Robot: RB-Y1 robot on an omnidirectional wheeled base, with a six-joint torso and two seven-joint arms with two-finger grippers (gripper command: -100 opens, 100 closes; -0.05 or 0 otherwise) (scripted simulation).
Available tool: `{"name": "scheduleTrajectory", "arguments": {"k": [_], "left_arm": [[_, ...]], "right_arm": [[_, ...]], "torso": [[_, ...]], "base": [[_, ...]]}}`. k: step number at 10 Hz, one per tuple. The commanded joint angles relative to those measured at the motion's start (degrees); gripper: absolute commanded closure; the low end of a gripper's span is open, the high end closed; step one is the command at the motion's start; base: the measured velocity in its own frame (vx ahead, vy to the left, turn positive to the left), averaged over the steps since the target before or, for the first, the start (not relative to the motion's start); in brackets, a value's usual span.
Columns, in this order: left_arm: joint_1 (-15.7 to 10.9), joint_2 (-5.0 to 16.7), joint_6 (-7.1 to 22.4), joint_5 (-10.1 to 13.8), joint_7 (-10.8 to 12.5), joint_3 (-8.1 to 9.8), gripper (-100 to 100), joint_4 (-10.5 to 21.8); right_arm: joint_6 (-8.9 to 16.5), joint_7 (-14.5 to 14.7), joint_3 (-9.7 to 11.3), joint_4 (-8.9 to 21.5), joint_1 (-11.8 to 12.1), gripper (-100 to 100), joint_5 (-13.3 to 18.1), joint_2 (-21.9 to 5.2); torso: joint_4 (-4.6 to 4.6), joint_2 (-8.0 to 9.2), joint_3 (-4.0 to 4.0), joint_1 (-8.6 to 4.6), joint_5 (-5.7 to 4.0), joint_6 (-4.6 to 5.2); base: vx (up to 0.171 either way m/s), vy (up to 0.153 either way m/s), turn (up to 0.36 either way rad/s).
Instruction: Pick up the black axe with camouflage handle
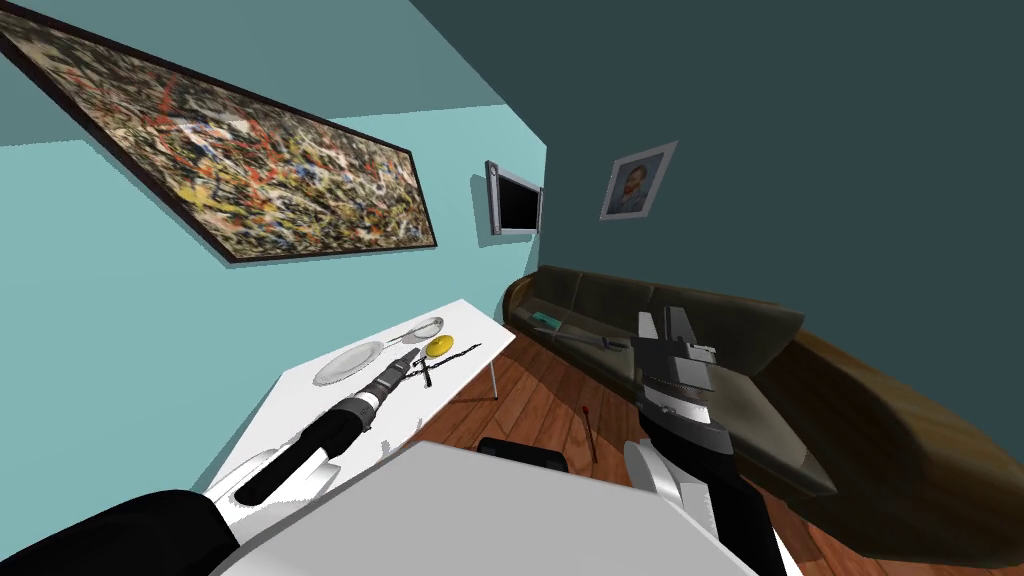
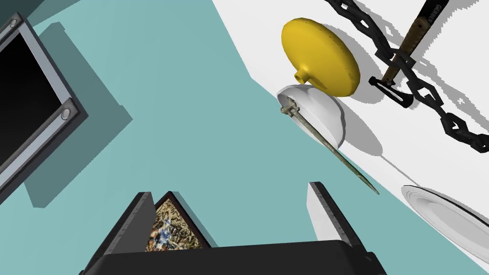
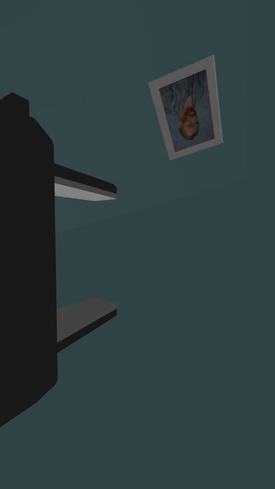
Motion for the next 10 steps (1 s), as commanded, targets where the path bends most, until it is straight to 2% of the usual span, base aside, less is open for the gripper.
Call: {"name": "scheduleTrajectory", "arguments": {"k": [1, 2, 3, 8, 9, 10], "left_arm": [[1.23, 1.59, 2.28, 1.75, -0.61, 0.4, -100, 1.13], [2.32, 2.9, 4.18, 3.39, -1.1, 0.68, -100, 2.12], [2.32, 2.9, 4.18, 3.39, -1.1, 0.68, -100, 2.12], [7.27, 8.71, 13.16, 12.08, -2.9, 1.02, -100, 8.21], [7.27, 8.71, 13.28, 12.69, -2.9, 1.02, -100, 8.21], [8.16, 9.72, 15.0, 14.64, -3.16, 0.93, -100, 9.57]], "right_arm": [[0.0, 0.0, 0.0, 0.0, 0.0, 0, 0.0, 0.0], [0.0, 0.0, 0.0, 0.0, -0.01, 0, 0.0, 0.0], [0.0, 0.0, 0.0, 0.0, 0.0, 0, 0.0, 0.0], [0.0, 0.0, 0.0, 0.0, 0.0, 0, 0.0, 0.0], [0.0, 0.0, 0.0, 0.0, 0.0, 0, 0.0, 0.0], [0.0, 0.0, -0.01, 0.0, 0.01, 0, 0.0, 0.0]], "torso": [[0.0, 0.0, 0.0, 0.0, 0.0, 0.0], [0.0, -0.01, -0.01, 0.01, 0.0, 0.03], [-0.01, -0.03, -0.02, 0.01, 0.0, 0.01], [-0.02, -0.08, -0.05, 0.08, 0.03, 0.02], [-0.02, -0.09, -0.05, 0.1, 0.03, 0.02], [-0.01, -0.05, -0.03, 0.07, 0.01, -0.03]], "base": [[0.022, -0.003, -0.17], [0.032, -0.003, -0.224], [0.025, 0.004, -0.08], [0.035, 0.01, -0.277], [0.026, 0.019, -0.088], [0.021, 0.011, -0.197]]}}
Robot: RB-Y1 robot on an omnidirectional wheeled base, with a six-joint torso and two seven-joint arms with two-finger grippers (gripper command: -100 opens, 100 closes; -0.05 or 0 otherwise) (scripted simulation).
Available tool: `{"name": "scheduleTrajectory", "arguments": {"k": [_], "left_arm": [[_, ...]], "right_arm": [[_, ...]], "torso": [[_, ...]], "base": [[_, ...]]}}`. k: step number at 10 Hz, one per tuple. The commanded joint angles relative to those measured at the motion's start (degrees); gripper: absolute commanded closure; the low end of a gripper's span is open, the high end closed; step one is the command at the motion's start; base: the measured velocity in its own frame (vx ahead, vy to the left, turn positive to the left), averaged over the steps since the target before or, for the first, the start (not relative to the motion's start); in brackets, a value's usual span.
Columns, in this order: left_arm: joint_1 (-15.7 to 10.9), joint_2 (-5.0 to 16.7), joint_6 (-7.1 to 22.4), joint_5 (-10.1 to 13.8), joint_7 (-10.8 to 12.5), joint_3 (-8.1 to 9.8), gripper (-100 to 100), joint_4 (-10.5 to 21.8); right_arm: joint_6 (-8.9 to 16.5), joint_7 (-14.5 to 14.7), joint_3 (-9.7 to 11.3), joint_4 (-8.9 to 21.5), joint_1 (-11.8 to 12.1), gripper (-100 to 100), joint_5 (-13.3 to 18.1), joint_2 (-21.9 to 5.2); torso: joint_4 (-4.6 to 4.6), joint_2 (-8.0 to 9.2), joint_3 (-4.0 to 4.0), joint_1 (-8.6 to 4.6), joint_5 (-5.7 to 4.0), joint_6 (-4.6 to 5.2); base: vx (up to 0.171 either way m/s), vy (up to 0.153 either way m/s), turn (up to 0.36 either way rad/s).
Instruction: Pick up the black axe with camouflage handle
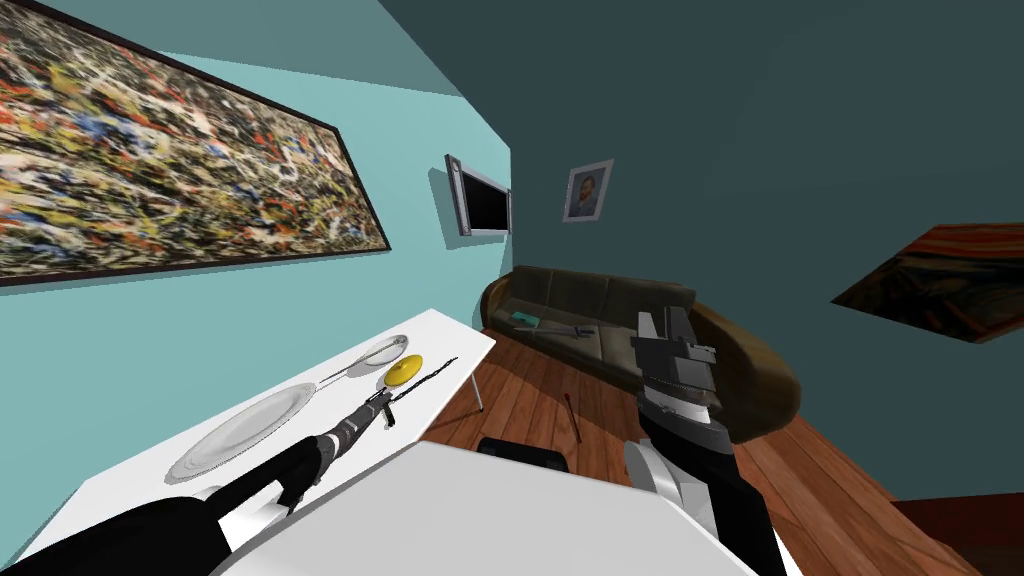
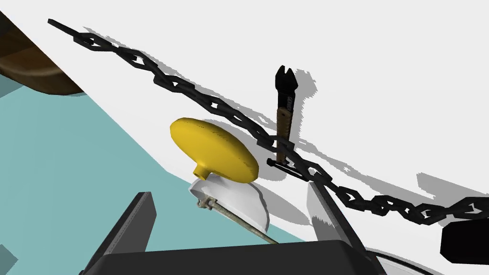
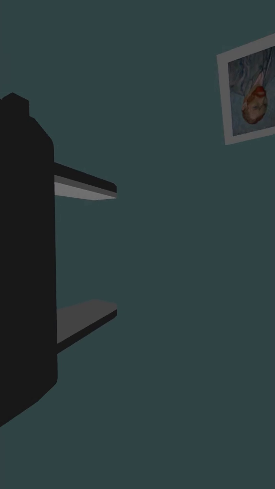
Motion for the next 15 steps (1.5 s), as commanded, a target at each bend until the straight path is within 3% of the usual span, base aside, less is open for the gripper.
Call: {"name": "scheduleTrajectory", "arguments": {"k": [1, 2, 4, 5, 7, 8, 11, 15], "left_arm": [[1.38, 1.72, 2.86, 2.86, -0.25, 0.02, -100, 1.93], [1.38, 1.72, 2.88, 3.33, -0.25, 0.02, -100, 1.93], [2.97, 3.49, 6.09, 7.01, -0.66, -0.32, -100, 4.68], [2.97, 3.49, 6.09, 7.25, -0.66, -0.32, -100, 4.68], [4.39, 5.14, 9.03, 10.86, -1.02, -0.68, -100, 7.26], [4.39, 5.14, 9.03, 10.95, -1.02, -0.68, -100, 7.26], [6.09, 7.38, 12.73, 15.67, -1.47, -1.14, -100, 10.5], [7.53, 9.76, 16.23, 20.15, -1.96, -1.81, -100, 13.46]], "right_arm": [[0.0, 0.0, 0.0, 0.0, 0.0, 0, 0.0, 0.0], [0.0, 0.0, 0.0, 0.0, 0.0, 0, 0.0, 0.0], [0.0, 0.0, 0.0, 0.0, 0.0, 0, 0.0, 0.0], [0.0, 0.0, 0.0, 0.0, 0.0, 0, 0.0, 0.0], [0.0, 0.0, 0.0, 0.0, 0.0, 0, 0.0, 0.0], [0.0, 0.0, 0.0, 0.0, 0.0, 0, 0.0, 0.0], [0.0, 0.0, 0.0, 0.0, 0.01, 0, 0.0, 0.0], [0.0, 0.0, -0.01, 0.0, 0.01, 0, 0.0, 0.0]], "torso": [[0.0, 0.0, 0.0, 0.0, 0.0, 0.0], [0.0, -0.01, -0.01, 0.01, 0.0, 0.01], [0.0, 0.01, 0.0, 0.0, 0.0, 0.0], [0.0, -0.03, -0.02, 0.04, 0.01, 0.0], [0.0, 0.0, 0.0, 0.01, 0.0, -0.02], [0.0, -0.01, -0.01, 0.02, 0.01, -0.01], [-0.01, -0.04, -0.02, 0.01, 0.0, -0.01], [-0.01, -0.07, -0.04, -0.01, 0.0, -0.05]], "base": [[0.026, 0.015, -0.322], [0.02, 0.019, -0.119], [0.026, 0.016, -0.275], [0.022, 0.022, -0.089], [0.022, 0.015, -0.244], [0.018, 0.019, -0.111], [0.03, 0.019, -0.232], [0.036, 0.019, -0.198]]}}
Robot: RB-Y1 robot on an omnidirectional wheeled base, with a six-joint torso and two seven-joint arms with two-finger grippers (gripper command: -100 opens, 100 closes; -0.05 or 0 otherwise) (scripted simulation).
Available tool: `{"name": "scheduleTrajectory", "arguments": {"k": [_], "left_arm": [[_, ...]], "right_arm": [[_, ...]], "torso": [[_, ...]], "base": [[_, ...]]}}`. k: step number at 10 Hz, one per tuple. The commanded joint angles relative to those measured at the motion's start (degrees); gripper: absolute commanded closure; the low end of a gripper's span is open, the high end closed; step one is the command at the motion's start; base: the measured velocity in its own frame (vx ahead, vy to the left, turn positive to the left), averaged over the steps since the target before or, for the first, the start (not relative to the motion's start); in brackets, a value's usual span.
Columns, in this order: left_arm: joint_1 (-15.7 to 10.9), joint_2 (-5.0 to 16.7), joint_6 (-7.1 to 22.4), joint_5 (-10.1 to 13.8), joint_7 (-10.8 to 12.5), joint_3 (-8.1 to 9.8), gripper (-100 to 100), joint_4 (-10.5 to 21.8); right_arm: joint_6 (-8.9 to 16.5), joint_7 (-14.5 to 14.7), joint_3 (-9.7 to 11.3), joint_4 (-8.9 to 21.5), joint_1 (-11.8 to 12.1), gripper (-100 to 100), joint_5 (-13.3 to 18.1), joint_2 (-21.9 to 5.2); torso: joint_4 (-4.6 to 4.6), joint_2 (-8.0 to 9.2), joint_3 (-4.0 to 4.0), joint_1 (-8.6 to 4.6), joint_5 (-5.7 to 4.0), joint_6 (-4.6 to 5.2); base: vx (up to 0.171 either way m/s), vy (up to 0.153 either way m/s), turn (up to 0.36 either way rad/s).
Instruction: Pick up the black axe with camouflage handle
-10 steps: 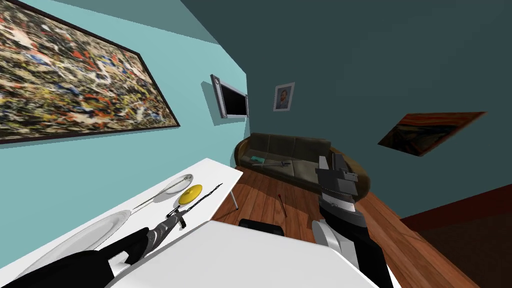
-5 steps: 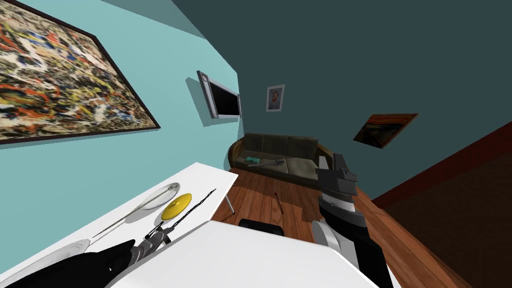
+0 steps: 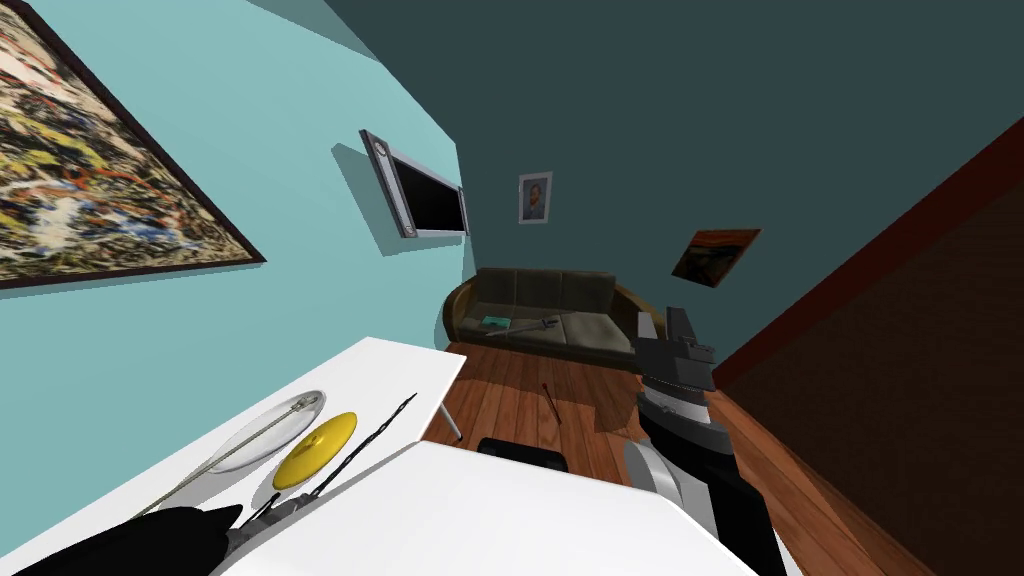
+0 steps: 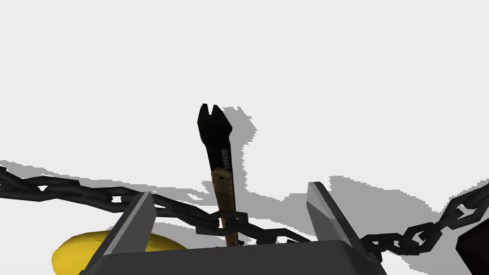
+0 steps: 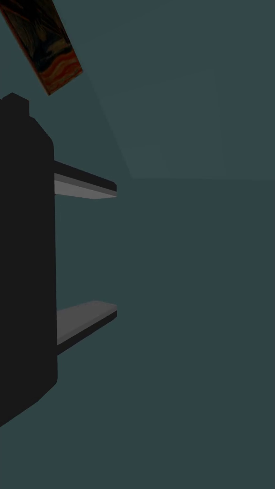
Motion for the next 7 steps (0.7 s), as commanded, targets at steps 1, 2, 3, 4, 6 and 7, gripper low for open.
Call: {"name": "scheduleTrajectory", "arguments": {"k": [1, 2, 3, 4, 6, 7], "left_arm": [[0.0, 0.0, 0.0, 0.0, 0.0, 0.0, -100, 0.0], [0.01, 0.03, 0.07, 0.09, -0.09, -0.08, 0, 0.15], [-1.36, 1.5, -0.35, -0.6, 1.18, -1.86, -100, 0.44], [-2.72, 2.97, -0.76, -1.28, 2.44, -3.65, -100, 0.74], [-5.44, 5.92, -1.58, -2.65, 4.97, -7.23, -100, 1.35], [-6.8, 7.39, -2.0, -3.33, 6.23, -9.0, -100, 1.65]], "right_arm": [[0.0, 0.0, 0.0, 0.0, 0.0, 0, 0.0, 0.0], [0.0, 0.0, 0.0, 0.0, 0.01, 0, 0.0, 0.0], [0.0, 0.0, 0.0, 0.0, 0.0, 0, 0.0, 0.0], [0.0, 0.0, -0.01, 0.0, 0.01, 0, 0.0, 0.0], [0.0, 0.0, -0.01, 0.0, 0.01, 0, 0.0, 0.0], [0.0, 0.0, -0.01, 0.0, 0.01, 0, 0.0, 0.0]], "torso": [[0.0, 0.0, 0.0, 0.0, 0.0, 0.0], [0.01, 0.06, 0.03, -0.04, -0.01, -0.05], [0.03, 0.12, 0.07, -0.07, -0.02, -0.04], [0.03, 0.12, 0.07, -0.06, -0.01, -0.07], [0.01, 0.02, 0.02, -0.02, 0.0, -0.05], [0.0, 0.01, 0.0, 0.01, 0.0, -0.07]], "base": [[0.021, 0.011, -0.048], [0.0, 0.0, 0.0], [0.011, 0.01, 0.145], [0.026, 0.016, 0.213], [0.038, 0.023, 0.198], [0.034, 0.02, 0.188]]}}
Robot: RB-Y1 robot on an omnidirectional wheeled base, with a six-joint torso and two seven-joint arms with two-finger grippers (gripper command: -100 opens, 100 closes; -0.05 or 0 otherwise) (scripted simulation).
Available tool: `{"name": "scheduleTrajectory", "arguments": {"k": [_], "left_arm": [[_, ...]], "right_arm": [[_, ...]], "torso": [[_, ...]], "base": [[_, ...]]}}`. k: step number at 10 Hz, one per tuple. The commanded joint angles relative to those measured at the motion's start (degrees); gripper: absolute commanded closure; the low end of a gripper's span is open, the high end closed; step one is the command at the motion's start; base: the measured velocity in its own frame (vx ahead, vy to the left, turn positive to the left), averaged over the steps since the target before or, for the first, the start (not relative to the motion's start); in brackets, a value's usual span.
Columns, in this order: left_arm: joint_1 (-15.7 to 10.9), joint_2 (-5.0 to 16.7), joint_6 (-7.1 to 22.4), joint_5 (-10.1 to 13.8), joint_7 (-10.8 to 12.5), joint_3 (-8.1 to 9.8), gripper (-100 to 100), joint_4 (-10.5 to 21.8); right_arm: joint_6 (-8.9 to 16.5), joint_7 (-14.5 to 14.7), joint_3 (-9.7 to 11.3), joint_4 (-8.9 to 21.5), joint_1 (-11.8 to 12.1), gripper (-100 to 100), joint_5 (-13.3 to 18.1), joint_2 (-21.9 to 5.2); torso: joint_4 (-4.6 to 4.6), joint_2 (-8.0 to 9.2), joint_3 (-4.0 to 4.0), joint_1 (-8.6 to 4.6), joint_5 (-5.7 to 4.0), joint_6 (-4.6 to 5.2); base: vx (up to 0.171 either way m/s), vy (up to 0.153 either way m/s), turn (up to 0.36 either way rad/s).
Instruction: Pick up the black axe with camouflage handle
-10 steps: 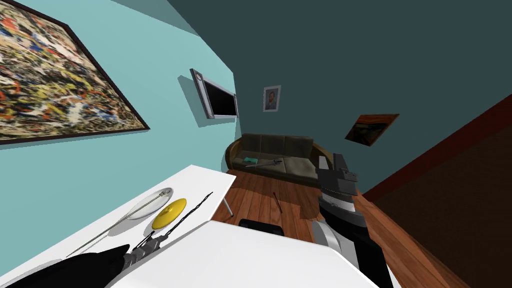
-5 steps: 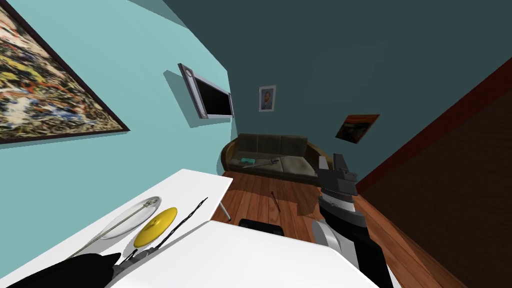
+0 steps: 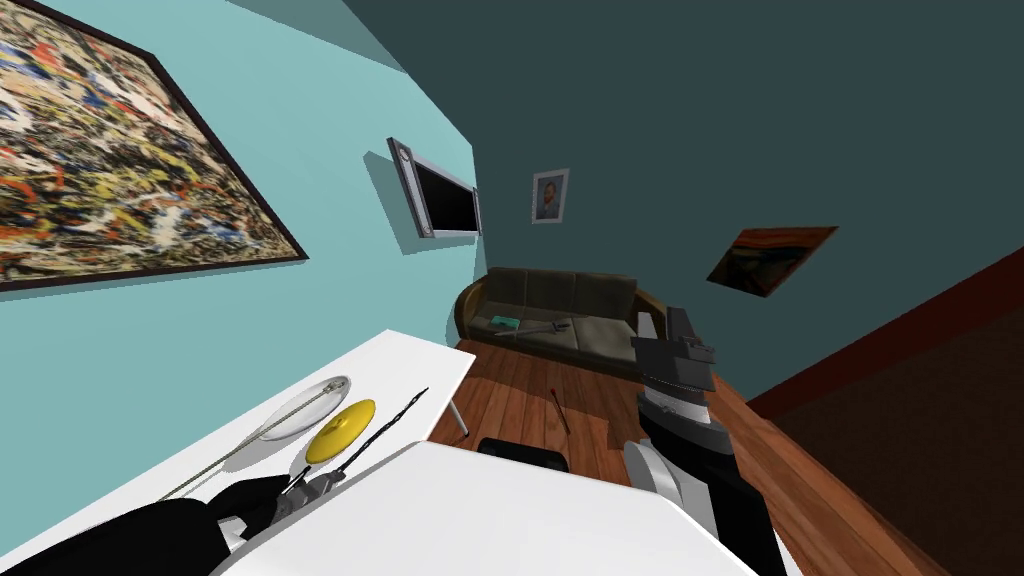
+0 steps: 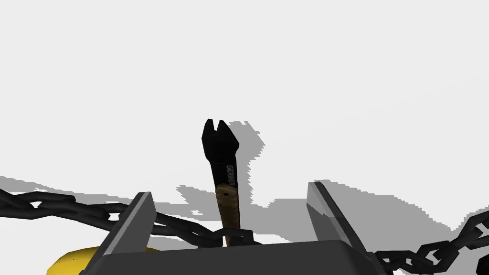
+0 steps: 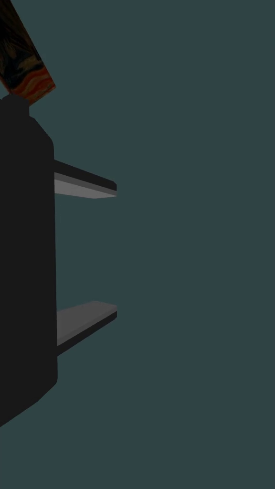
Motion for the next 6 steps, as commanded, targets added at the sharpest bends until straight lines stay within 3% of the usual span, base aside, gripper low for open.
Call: {"name": "scheduleTrajectory", "arguments": {"k": [1, 5, 6], "left_arm": [[-1.9, 2.37, -0.91, -1.15, 2.16, -2.81, -100, 0.4], [-7.34, 8.26, -2.55, -3.88, 7.2, -9.57, -100, 1.62], [-7.34, 8.26, -2.55, -3.88, 7.2, -9.97, -100, 1.62]], "right_arm": [[0.0, 0.0, 0.0, 0.0, 0.0, 0, 0.0, 0.0], [0.0, 0.0, 0.0, 0.0, 0.0, 0, 0.0, 0.0], [0.0, 0.0, 0.0, 0.0, 0.0, 0, 0.0, 0.0]], "torso": [[0.0, 0.0, 0.0, 0.0, 0.0, 0.0], [-0.02, -0.08, -0.05, 0.17, 0.06, 0.0], [-0.02, -0.11, -0.06, 0.24, 0.06, 0.02]], "base": [[0.038, 0.012, 0.21], [0.039, 0.014, 0.193], [0.023, 0.012, 0.07]]}}
